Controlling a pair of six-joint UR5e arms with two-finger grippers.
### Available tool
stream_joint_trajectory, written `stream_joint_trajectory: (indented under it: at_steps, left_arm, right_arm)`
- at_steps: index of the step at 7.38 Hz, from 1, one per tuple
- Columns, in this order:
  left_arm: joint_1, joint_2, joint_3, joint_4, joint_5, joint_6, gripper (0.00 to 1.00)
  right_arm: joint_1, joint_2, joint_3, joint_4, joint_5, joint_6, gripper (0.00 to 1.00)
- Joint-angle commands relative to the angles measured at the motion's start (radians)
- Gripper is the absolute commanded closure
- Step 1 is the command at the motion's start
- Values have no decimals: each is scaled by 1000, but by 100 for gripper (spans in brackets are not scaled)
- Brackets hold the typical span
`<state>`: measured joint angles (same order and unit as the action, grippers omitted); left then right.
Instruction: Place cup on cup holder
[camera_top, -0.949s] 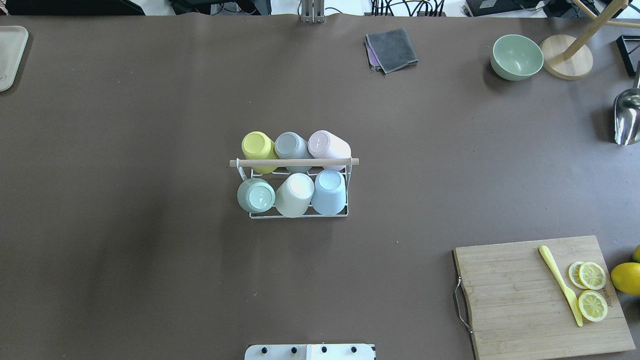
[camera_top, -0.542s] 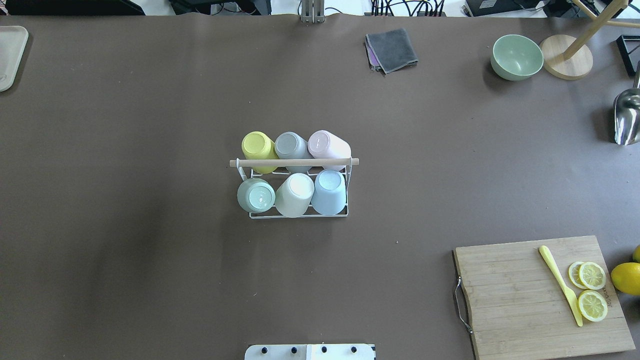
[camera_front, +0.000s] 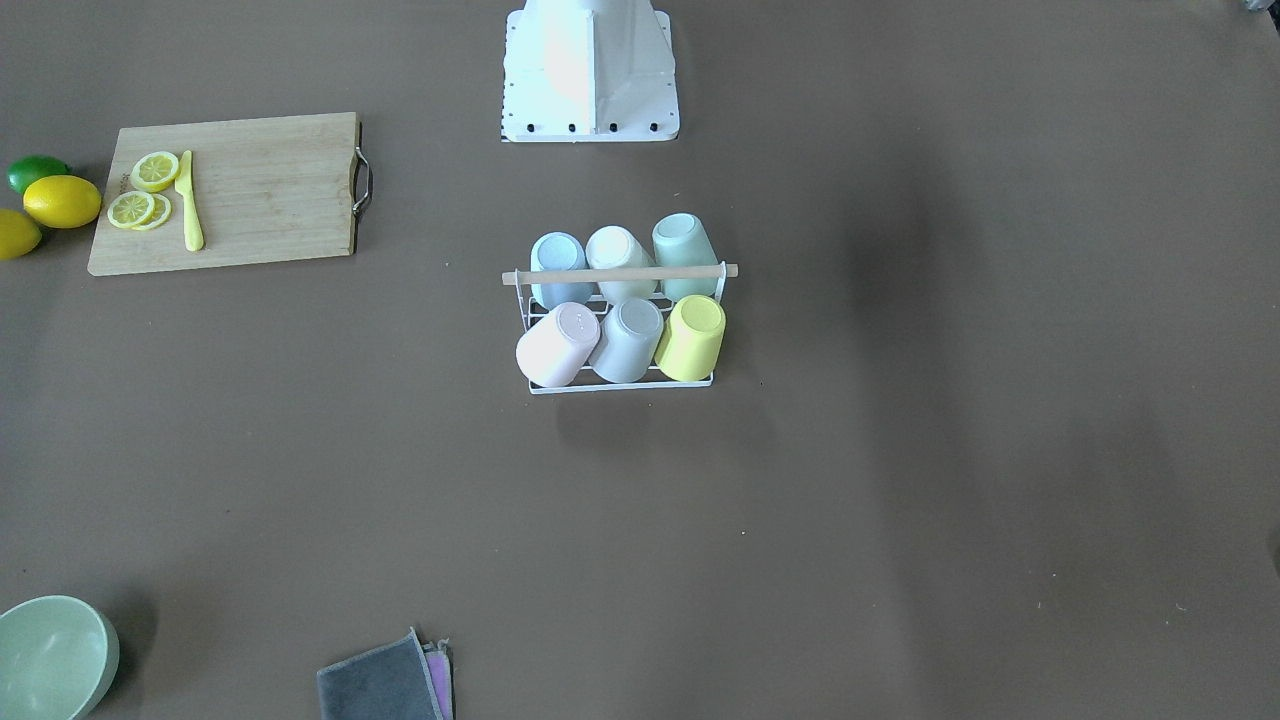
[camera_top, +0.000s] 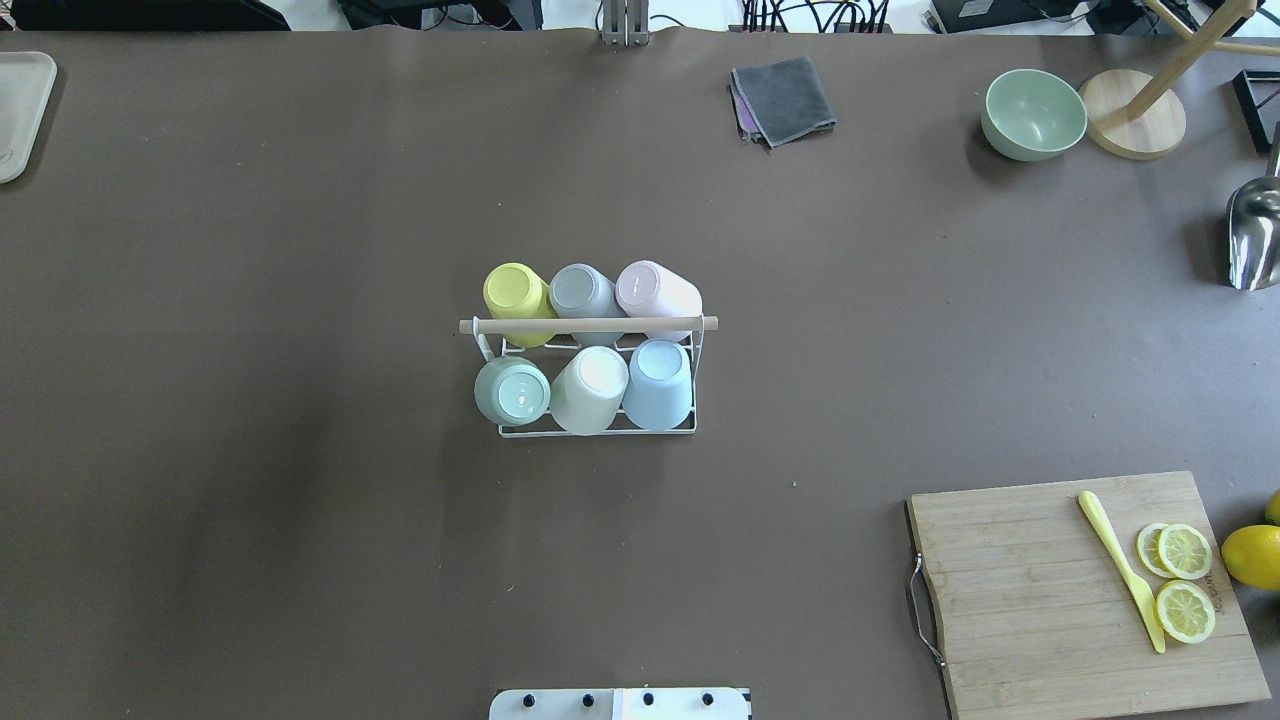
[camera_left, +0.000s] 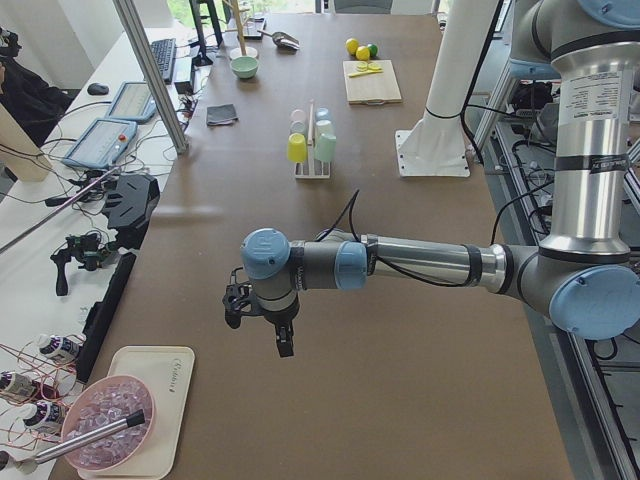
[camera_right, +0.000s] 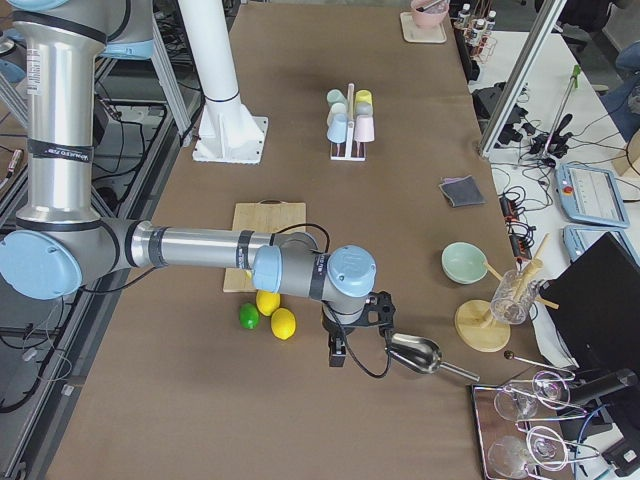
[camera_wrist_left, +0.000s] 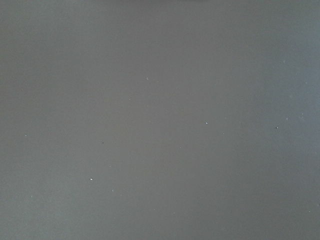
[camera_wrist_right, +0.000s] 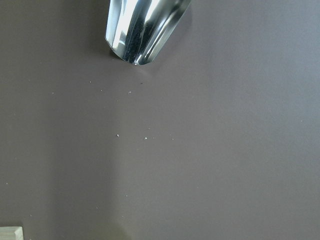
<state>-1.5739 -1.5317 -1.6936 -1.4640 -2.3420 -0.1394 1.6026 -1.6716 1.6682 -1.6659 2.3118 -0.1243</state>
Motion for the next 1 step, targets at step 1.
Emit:
stream_joint_trajectory:
  at_steps: [1]
  left_arm:
    - [0,-1,-1,-1,-3,0,2]
  right_arm:
    - [0,-2,-1,-2,0,0,0]
